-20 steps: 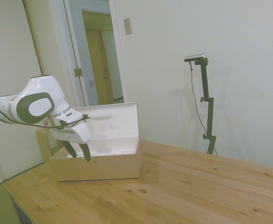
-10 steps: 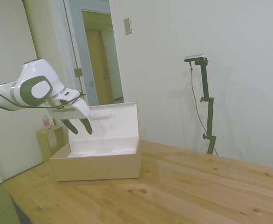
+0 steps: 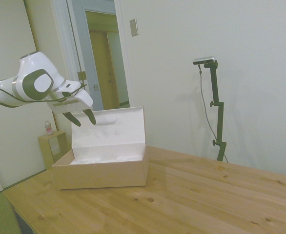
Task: Close the box
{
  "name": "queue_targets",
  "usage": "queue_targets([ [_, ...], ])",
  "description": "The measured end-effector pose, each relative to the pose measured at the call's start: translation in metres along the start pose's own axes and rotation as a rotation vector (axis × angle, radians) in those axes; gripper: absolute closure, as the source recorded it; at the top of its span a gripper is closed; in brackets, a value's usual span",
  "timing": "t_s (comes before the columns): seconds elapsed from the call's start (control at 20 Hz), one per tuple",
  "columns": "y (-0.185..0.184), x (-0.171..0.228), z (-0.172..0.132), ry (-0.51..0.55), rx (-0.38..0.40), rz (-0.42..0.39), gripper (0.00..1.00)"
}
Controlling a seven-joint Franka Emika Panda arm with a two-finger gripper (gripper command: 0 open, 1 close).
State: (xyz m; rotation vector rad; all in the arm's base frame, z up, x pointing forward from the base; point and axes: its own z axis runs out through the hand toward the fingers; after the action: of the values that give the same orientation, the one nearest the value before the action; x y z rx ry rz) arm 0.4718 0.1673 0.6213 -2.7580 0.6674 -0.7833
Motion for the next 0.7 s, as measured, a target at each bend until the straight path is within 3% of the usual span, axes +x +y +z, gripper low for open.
queue_targets([
  [0.25, -0.02, 0.019, -0.014, 0.015, 0.034, -0.032, 0.0],
  [0.7, -0.032, 0.049, -0.01, 0.052, 0.035, -0.079, 0.0],
])
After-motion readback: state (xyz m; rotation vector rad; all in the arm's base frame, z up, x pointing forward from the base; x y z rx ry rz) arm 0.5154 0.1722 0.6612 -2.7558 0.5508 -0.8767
